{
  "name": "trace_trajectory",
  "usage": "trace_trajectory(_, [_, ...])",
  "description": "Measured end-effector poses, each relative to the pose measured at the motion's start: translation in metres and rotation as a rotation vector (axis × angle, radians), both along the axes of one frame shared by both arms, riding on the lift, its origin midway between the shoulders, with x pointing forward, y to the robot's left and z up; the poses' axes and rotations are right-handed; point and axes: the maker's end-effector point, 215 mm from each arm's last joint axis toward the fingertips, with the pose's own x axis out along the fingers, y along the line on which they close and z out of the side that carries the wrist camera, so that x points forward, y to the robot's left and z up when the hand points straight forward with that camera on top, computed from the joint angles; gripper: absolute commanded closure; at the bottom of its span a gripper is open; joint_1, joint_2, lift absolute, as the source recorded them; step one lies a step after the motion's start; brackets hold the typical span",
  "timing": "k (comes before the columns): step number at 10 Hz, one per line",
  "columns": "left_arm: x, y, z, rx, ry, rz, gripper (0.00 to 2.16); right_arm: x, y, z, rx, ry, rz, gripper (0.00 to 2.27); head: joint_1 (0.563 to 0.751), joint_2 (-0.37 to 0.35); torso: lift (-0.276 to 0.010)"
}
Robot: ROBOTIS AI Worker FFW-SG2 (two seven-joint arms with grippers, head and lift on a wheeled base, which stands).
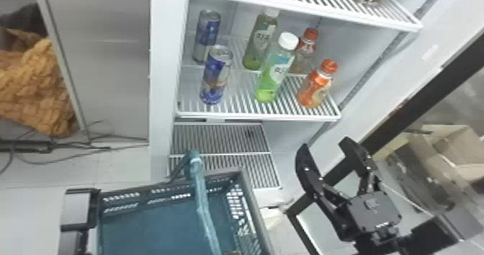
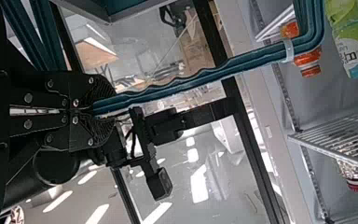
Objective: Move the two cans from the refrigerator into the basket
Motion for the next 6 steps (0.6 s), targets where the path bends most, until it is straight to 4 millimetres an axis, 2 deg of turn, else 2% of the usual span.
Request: trace_trajectory(6, [0.0049, 0.0001, 0.0033, -0.010, -0.008, 0.016, 1.22, 0.0008, 0.0078, -0.0024, 0.066, 0.006, -0.009, 0.25, 0.695, -0.350, -0.276])
